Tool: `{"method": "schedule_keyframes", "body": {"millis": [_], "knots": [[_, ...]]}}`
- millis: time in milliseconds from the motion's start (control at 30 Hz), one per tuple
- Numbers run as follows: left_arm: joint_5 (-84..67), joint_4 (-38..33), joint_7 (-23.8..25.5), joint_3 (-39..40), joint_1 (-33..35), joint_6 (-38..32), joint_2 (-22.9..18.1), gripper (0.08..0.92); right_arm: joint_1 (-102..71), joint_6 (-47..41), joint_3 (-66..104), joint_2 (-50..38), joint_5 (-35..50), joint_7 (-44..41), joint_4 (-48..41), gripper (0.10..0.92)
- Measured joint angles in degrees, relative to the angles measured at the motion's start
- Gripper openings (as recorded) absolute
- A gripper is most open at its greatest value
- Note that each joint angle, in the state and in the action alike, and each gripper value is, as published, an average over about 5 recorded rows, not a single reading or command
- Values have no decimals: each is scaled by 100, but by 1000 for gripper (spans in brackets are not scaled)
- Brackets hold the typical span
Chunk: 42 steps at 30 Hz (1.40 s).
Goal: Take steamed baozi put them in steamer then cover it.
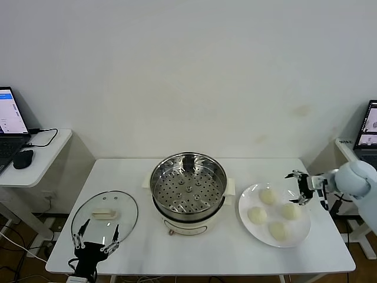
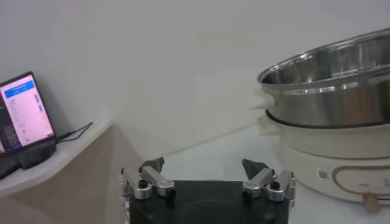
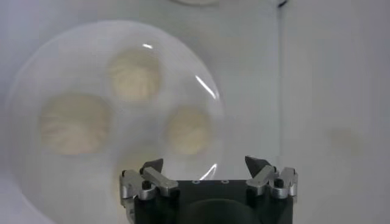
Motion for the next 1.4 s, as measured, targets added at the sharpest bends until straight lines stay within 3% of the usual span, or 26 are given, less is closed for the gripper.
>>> {"method": "schedule_keyframes", "body": {"millis": [767,1400], "knots": [[35,93,-23,-16,-20,-138,-10,823,1167,-356,-1721,1205,-72,2,-1429,819],[30,193,-24,3,-95,-178,-21,823,1297,-490,-1882,1516,-156,-36,-1789,534]]}}
